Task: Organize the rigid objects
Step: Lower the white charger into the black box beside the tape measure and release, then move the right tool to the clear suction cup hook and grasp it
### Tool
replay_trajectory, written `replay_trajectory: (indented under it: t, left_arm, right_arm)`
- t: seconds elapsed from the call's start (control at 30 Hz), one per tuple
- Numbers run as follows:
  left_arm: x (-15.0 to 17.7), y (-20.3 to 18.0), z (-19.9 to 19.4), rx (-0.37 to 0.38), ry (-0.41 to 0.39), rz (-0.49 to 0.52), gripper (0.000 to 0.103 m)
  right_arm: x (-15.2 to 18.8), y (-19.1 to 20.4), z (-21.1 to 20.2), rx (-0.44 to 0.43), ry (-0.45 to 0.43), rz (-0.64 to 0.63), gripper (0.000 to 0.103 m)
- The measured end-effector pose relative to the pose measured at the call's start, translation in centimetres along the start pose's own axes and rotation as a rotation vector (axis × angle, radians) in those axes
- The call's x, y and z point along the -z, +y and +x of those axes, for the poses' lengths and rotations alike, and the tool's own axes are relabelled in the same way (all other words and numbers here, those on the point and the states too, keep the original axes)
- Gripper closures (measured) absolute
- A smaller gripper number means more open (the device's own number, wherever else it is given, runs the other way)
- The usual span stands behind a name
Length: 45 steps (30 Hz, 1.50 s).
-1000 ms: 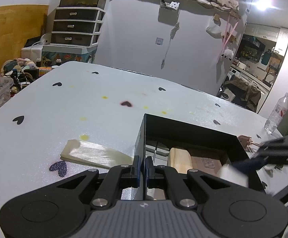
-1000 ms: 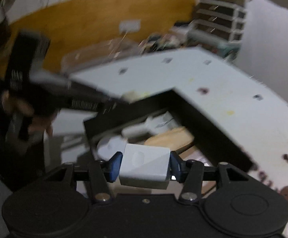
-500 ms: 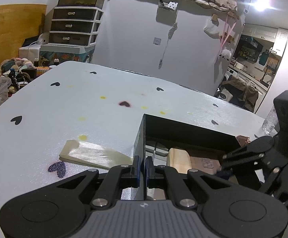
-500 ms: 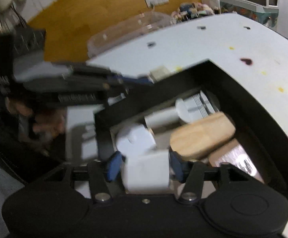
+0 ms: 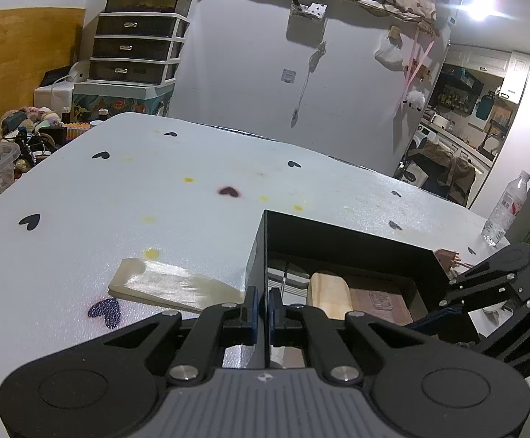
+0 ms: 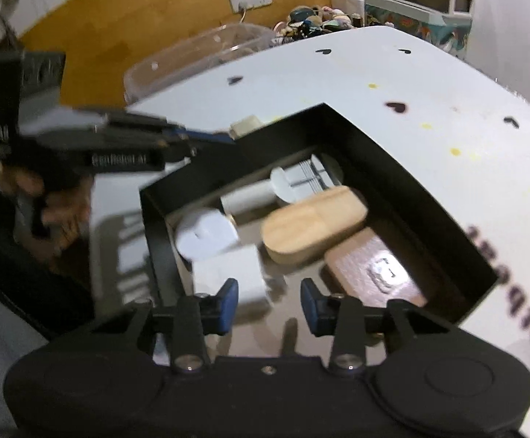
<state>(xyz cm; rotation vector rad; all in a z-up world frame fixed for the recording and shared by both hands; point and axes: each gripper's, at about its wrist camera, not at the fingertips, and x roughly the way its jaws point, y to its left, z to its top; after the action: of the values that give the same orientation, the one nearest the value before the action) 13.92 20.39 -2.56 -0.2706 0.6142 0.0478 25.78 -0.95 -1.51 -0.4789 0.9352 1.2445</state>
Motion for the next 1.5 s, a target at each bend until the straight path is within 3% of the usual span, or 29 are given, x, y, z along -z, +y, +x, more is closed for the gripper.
replay_trajectory:
  t: [0.1,0.17,0.3,0.47,0.67,0.77,0.83,0.97,1.07,1.3,1.5]
  left_arm:
    - [0.0,0.0,0.0,-0.001,0.0,0.0,0.098]
    - [0.0,0.1,0.0,-0.001,0.0,-0.001,0.098]
    - [0.0,0.1,0.1,-0.004,0.001,0.001,0.098]
    - [-0.1,0.1,0.1,-0.006,0.002,0.002,0.099]
    - [-0.1,0.1,0.1,-0.01,0.002,0.002,0.099]
    - [-0.1,0.1,0.1,-0.01,0.002,0.001,0.099]
    - [-0.1,0.1,0.1,-0.011,0.001,0.0,0.099]
    - [-0.1,0.1,0.0,-0.011,0.002,0.0,0.099]
    - [-0.1,0.1,0.0,-0.011,0.001,0.0,0.099]
    - [-0.1,0.1,0.0,-0.012,0.0,-0.001,0.099]
    - [-0.1,0.2,0.0,-0.013,-0.001,0.0,0.099]
  right_arm:
    - [0.2,0.1,0.7,0.032,0.038,-0.03,0.075]
    - [0.2,0.4,1.6,0.065,0.062,-0.052,0.076]
    - [-0.1,0.6,2.1,0.057,0.036,-0.04,0.081]
    - [0.1,0.7,1.9,0.047,0.021,-0.028,0.081]
    - [0.5,1.5,-0.3,0.02,-0.067,0.009,0.069]
    - [0.9,2.2,-1.7,0.022,-0.126,0.025,0.051]
    - [1.3,2.7,-2.6,0.02,-0.171,0.037,0.027]
    - [2.2,3.5,-4.0,0.063,-0.241,0.05,0.018]
    - [3.2,3.9,-4.8,0.106,-0.299,0.083,0.001]
    - [5.9,4.4,-6.2,0.249,-0.451,0.164,0.0]
    - [8.4,3.1,-7.4,0.387,-0.511,0.308,0.0]
